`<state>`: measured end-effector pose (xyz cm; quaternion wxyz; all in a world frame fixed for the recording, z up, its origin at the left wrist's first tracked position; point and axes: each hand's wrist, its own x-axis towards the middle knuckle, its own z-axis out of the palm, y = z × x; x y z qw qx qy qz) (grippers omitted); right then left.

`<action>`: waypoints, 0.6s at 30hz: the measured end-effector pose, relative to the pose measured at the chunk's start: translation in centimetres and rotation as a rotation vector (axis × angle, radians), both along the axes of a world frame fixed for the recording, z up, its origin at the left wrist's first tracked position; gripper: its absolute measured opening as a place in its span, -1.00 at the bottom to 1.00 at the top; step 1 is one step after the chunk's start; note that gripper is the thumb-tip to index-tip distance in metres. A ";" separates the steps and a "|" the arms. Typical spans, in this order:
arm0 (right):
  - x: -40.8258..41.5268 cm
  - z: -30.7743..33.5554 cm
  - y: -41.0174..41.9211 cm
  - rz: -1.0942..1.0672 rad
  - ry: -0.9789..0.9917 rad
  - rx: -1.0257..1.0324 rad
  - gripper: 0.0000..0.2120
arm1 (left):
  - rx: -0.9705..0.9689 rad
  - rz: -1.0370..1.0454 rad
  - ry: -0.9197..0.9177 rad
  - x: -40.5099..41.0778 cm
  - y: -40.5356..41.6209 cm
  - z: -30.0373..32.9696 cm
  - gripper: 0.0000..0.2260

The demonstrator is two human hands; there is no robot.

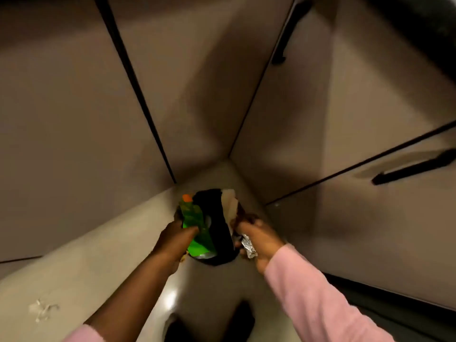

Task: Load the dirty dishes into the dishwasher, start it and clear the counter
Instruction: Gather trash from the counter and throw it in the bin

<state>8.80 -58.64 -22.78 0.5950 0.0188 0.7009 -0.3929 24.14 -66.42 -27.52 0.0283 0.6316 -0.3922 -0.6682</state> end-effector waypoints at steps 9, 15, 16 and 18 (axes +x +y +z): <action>-0.6 -11.6 -2.9 -0.003 -0.180 0.127 -0.83 | 0.102 0.235 -0.022 -5.1 -1.9 -11.6 -0.69; -1.5 -16.1 -2.9 -0.069 -0.171 0.181 -0.57 | -0.064 0.315 0.066 -4.7 -1.6 -14.2 -0.85; -1.6 -16.1 -2.5 -0.063 -0.146 0.183 -0.56 | -0.098 0.292 0.022 -4.2 -1.4 -15.1 -0.84; -1.6 -15.8 -1.5 -0.044 -0.062 0.200 -0.60 | -0.143 0.207 -0.094 -3.4 -1.1 -15.7 -0.77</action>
